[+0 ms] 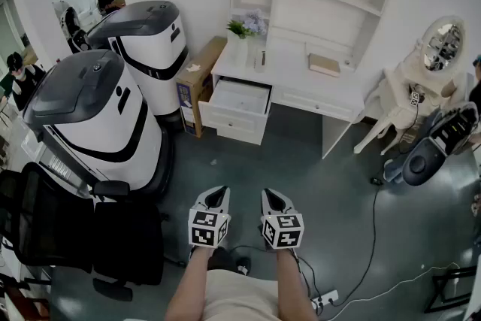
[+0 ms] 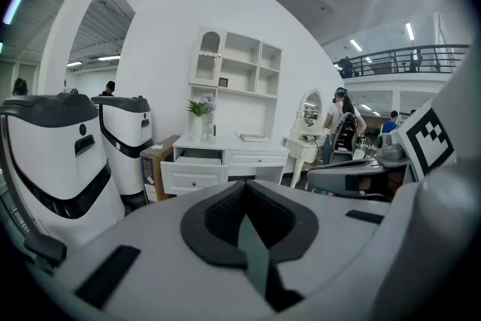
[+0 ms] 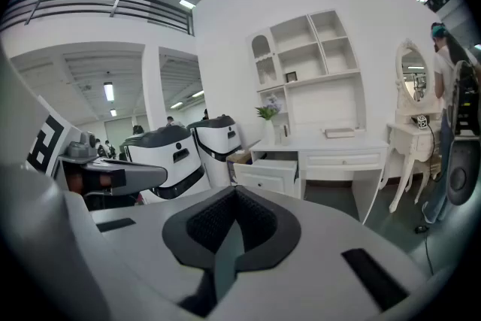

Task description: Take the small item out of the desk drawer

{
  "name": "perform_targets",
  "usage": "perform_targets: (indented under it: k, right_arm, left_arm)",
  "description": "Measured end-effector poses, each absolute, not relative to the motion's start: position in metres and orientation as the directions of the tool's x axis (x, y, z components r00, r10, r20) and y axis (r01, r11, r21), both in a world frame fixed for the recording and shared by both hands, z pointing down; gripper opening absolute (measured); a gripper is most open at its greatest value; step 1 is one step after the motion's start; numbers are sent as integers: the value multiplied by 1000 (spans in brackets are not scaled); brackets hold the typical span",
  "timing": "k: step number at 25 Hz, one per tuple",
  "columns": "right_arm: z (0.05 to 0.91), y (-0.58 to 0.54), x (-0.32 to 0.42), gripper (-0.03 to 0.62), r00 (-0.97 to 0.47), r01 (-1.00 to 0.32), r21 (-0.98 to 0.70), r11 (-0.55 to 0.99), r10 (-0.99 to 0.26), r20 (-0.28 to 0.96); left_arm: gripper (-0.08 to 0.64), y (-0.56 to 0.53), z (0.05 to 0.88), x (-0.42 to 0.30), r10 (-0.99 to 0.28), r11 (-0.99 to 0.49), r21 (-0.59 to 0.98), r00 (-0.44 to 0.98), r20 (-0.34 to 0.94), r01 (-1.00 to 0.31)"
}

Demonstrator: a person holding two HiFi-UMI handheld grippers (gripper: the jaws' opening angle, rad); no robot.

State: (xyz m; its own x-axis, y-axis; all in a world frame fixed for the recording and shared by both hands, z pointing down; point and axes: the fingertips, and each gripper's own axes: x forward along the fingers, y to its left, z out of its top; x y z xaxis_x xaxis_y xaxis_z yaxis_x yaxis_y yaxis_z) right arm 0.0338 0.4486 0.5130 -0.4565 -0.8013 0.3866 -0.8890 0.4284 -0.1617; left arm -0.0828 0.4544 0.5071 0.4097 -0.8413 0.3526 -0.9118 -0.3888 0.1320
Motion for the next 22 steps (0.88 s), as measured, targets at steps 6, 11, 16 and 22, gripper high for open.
perform_targets:
  k: [6, 11, 16, 22]
  right_arm:
    - [515, 447, 31, 20, -463, -885, -153, 439, -797, 387]
    - [519, 449, 42, 20, -441, -896, -142, 420, -803, 401]
    - [524, 447, 61, 20, -396, -918, -151, 367, -826, 401]
    - [536, 426, 77, 20, -379, -925, -181, 333, -831, 408]
  left_arm:
    - [16, 454, 509, -83, -840, -389, 140, 413, 352, -910]
    - [16, 456, 508, -80, -839, -389, 148, 416, 351, -909]
    - [15, 450, 516, -82, -835, -378, 176, 417, 359, -909]
    - [16, 427, 526, -82, -832, -374, 199, 422, 361, -906]
